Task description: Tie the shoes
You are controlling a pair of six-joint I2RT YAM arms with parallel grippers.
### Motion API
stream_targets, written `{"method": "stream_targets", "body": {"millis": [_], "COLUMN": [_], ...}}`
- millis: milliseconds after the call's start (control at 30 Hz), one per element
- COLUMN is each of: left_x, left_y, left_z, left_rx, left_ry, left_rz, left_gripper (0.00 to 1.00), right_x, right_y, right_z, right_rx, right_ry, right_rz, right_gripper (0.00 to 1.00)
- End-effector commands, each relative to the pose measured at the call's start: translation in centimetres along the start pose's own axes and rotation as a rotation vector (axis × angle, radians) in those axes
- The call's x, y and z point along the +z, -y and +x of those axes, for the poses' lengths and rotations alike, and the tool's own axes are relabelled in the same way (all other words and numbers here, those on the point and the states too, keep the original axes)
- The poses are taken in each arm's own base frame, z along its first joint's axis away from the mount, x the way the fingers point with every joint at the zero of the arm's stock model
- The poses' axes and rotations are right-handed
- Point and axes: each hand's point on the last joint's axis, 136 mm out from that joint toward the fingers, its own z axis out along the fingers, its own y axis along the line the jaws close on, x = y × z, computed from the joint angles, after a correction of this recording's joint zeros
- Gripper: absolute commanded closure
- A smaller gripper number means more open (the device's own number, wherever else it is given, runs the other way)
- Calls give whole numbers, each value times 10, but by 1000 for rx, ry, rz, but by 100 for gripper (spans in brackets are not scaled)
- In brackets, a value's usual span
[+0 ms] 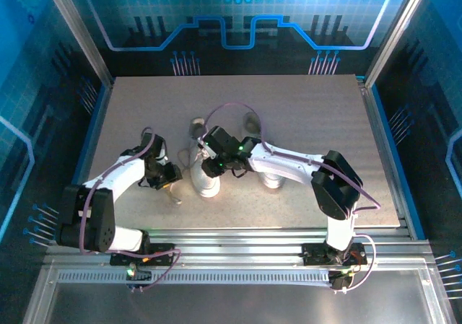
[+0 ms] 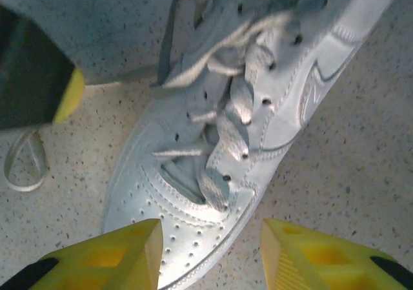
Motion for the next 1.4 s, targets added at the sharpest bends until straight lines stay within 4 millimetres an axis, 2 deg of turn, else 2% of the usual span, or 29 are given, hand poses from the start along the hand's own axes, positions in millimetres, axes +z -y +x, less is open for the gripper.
{"method": "stream_targets", "body": {"millis": [0, 67, 133, 233, 267, 300, 467, 600, 667, 867, 1133, 1233, 1367], "left_x": [12, 20, 18, 11, 4, -5, -59, -89, -89, -69, -76, -79, -83], "left_y": [-22, -30, -33, -30, -26, -23, -14, -22, -19, -10, -14, -16, -20], "left_z": [30, 34, 31, 23, 19, 14, -4, -12, -14, -15, -25, -29, -32], "left_rx": [-58, -63, -54, -35, -23, -11, 26, 1, -20, -169, -284, -305, -312], "left_ry": [-81, -90, -75, -36, -8, 24, 183, 226, 223, 131, 134, 139, 152], "left_rz": [-106, -130, -152, -139, -126, -114, -77, -45, 12, 212, 358, 377, 374], "left_gripper": [55, 56, 62, 86, 95, 100, 100, 100, 100, 100, 100, 100, 100], "right_x": [-9, -10, -12, -13, -13, -13, -8, 3, 10, 33, 57, 71, 94], "right_y": [-14, -17, -20, -20, -20, -20, -30, -43, -49, -58, -81, -80, -69], "right_z": [-14, -18, -21, -26, -27, -30, -45, -53, -54, -56, -63, -65, -63], "right_rx": [-108, -139, -153, -172, -184, -195, -276, -401, -454, -636, -945, -1007, -1055], "right_ry": [31, 44, 61, 77, 78, 81, 107, 148, 153, 140, 175, 155, 71], "right_rz": [28, 37, 37, 38, 40, 42, 21, -17, -37, -45, -14, 7, 57], "right_gripper": [56, 56, 56, 55, 55, 55, 55, 54, 53, 47, 37, 34, 35]}}
